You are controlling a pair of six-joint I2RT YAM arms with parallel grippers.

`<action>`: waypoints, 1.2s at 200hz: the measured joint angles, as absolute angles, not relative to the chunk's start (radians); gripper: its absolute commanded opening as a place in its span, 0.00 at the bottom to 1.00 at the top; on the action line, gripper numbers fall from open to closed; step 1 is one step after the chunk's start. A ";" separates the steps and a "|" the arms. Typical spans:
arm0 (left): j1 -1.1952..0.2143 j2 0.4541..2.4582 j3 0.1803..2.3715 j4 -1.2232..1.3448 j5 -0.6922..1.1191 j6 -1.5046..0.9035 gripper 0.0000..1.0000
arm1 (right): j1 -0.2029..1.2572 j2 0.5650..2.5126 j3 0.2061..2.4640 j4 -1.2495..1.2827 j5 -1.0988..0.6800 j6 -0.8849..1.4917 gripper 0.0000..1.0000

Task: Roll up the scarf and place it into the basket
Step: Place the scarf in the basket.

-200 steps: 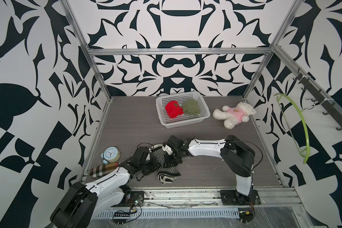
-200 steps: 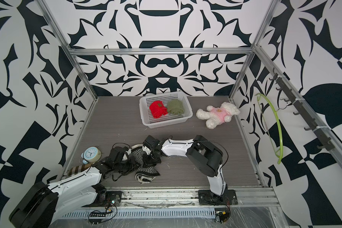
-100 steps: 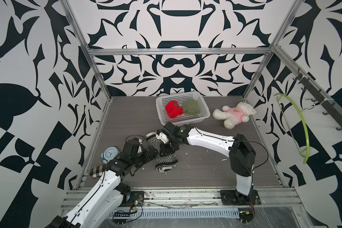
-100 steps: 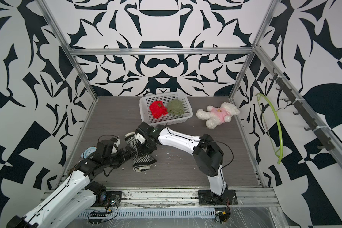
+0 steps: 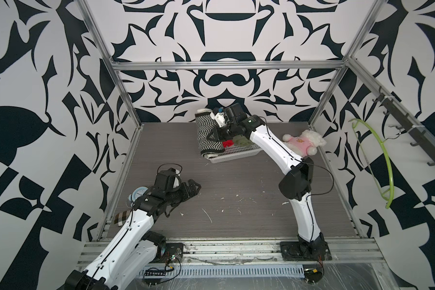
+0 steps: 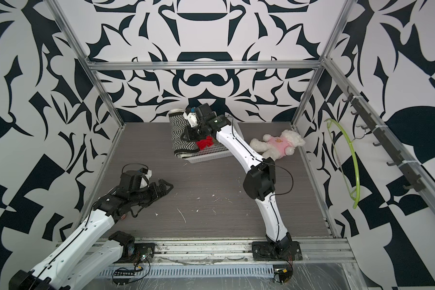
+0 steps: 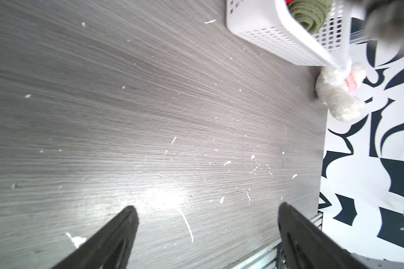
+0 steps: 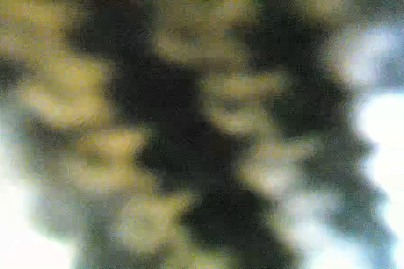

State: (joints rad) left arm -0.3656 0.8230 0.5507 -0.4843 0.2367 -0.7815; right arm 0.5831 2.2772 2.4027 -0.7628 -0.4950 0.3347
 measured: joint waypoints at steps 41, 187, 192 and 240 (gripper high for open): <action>-0.322 0.868 0.549 -0.484 0.270 -0.757 0.99 | 0.479 2.456 2.538 -0.675 -0.541 0.421 0.00; -0.257 1.008 0.549 -0.413 0.374 -0.716 0.99 | 0.517 2.629 2.606 -0.849 -0.445 0.332 0.00; -0.257 1.008 0.549 -0.412 0.376 -0.716 0.99 | 0.519 2.634 2.606 -0.858 -0.427 0.324 0.00; -0.257 1.008 0.549 -0.408 0.385 -0.716 0.99 | 0.526 2.665 2.612 -0.893 -0.313 0.264 0.10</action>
State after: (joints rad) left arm -0.2573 1.0084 0.5491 -0.4076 0.3855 -0.7162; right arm 0.5262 2.6648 2.6118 -0.8928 -0.3134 0.2638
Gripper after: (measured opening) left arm 0.992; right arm 0.155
